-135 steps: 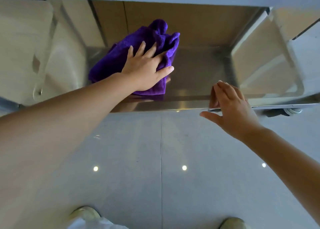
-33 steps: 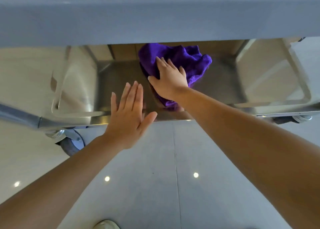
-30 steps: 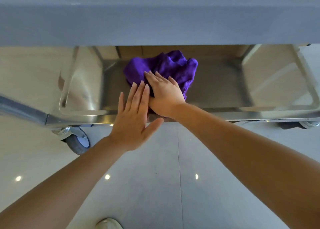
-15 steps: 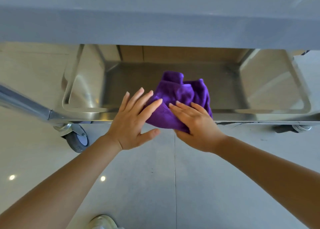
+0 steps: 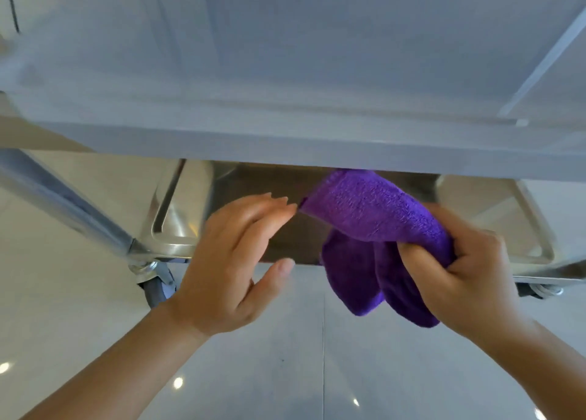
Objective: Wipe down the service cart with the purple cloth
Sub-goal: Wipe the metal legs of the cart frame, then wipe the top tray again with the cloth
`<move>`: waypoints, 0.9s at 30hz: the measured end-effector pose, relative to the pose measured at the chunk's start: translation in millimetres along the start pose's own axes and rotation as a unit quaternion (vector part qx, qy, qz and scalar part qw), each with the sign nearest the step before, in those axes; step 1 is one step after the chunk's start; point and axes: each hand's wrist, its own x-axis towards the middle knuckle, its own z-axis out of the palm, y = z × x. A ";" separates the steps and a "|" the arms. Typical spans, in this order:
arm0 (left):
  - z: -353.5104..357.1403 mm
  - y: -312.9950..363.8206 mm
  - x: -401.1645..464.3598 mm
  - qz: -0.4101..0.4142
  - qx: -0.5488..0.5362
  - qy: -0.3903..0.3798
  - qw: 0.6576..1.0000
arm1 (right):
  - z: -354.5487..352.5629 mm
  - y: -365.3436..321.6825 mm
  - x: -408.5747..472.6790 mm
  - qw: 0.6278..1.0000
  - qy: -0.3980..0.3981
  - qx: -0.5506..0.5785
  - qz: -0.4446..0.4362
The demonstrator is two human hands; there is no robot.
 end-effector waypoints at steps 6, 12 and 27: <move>-56.2 20.8 32.4 0.047 0.030 0.125 0.991 | 1.4 -73.9 14.7 0.995 0.028 0.013 -0.093; -86.4 25.2 47.8 -0.029 0.076 0.125 0.989 | 7.9 -115.0 39.2 0.996 0.032 0.001 -0.078; -148.3 -2.4 26.1 -0.269 0.079 0.281 0.918 | 141.6 -203.9 141.2 0.869 -0.427 -0.230 -0.097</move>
